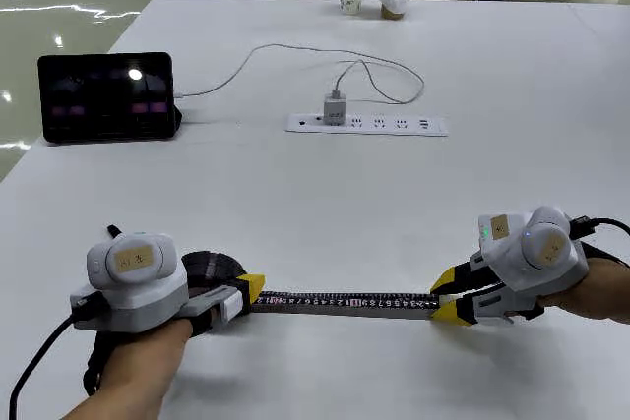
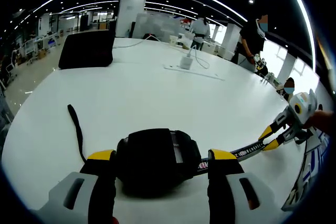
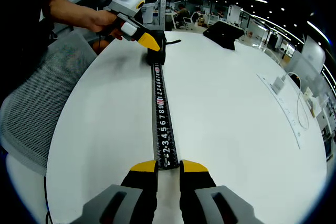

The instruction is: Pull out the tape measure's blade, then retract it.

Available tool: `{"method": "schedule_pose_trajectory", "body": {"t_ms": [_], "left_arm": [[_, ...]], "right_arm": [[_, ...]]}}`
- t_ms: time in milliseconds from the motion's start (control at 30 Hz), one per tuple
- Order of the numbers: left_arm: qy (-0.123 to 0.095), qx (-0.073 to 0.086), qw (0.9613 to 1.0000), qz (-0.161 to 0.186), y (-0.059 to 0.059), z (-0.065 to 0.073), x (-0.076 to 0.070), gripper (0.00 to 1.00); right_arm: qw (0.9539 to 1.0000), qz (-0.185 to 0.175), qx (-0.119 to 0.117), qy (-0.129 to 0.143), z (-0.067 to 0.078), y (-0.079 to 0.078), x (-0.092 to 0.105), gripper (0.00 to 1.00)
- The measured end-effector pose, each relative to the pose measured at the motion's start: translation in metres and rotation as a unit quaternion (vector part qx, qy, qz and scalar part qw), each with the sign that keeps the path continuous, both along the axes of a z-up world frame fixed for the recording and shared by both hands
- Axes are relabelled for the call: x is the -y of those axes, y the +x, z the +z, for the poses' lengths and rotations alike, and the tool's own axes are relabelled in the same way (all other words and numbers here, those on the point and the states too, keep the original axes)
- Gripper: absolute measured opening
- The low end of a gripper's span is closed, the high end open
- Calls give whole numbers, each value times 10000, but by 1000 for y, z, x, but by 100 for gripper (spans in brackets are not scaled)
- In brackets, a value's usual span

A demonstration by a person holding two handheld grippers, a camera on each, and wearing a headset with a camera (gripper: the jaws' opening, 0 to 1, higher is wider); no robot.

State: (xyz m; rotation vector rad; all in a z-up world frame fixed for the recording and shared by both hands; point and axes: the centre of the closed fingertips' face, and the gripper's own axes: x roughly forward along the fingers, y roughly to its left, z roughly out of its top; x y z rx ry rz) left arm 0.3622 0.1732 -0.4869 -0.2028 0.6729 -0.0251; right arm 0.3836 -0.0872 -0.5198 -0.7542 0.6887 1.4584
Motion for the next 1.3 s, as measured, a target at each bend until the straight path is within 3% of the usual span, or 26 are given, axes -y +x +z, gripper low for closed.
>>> {"method": "schedule_pose_trajectory", "body": {"t_ms": [1300], "left_arm": [[248,-236,9991,243,4,-9,-6,62]], "right_arm": [[9999,50,120,58,0,1,-1,10]]}}
